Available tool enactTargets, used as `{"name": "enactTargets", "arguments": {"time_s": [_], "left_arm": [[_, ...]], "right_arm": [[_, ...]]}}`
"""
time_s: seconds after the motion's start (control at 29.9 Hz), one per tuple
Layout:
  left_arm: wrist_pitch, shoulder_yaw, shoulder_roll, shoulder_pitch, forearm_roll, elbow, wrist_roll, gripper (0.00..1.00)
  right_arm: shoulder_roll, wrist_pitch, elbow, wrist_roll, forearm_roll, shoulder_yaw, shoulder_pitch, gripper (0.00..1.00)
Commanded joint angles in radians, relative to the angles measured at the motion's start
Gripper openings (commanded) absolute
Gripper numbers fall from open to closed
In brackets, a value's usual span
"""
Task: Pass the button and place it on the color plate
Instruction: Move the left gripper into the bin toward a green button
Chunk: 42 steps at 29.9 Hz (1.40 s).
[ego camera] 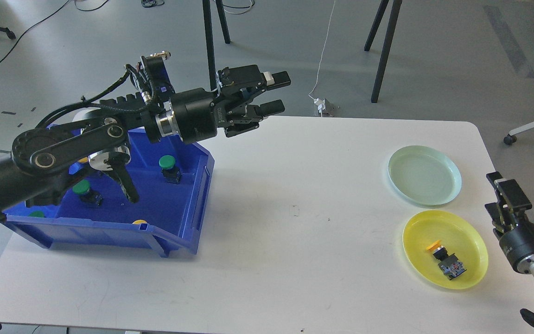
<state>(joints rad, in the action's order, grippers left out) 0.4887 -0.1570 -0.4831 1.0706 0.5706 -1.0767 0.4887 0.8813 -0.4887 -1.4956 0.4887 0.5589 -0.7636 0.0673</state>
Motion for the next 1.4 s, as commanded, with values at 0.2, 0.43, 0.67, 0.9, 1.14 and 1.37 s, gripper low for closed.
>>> {"name": "enactTargets", "arguments": {"time_s": [0.2, 0.43, 0.67, 0.9, 1.14, 1.37], "left_arm": [[0.000, -0.069, -0.150, -0.003, 0.015, 0.106, 0.000, 0.89], [0.000, -0.079, -0.351, 0.008, 0.315, 0.097, 0.000, 0.94], [0.000, -0.065, -0.486, -0.003, 0.791, 0.026, 0.000, 0.94], [0.000, -0.064, -0.525, -0.049, 1.212, -0.015, 0.000, 0.94], [0.000, -0.062, -0.508, -0.161, 1.295, 0.014, 0.000, 0.94], [0.000, -0.062, -0.447, -0.184, 1.304, 0.099, 0.000, 0.94]], "right_arm": [[-0.015, 0.660, 0.026, 0.000, -0.322, -0.330, 0.091, 0.99], [-0.050, 0.875, 0.127, 0.000, -0.629, -0.260, 0.233, 0.99], [-0.078, 0.877, 0.163, 0.000, -0.631, -0.227, 0.244, 0.99], [-0.078, 0.877, 0.175, 0.000, -0.629, -0.223, 0.236, 0.99], [-0.078, 0.875, 0.190, 0.000, -0.628, -0.211, 0.229, 0.99], [-0.078, 0.877, 0.190, 0.000, -0.628, -0.209, 0.221, 0.99]]}}
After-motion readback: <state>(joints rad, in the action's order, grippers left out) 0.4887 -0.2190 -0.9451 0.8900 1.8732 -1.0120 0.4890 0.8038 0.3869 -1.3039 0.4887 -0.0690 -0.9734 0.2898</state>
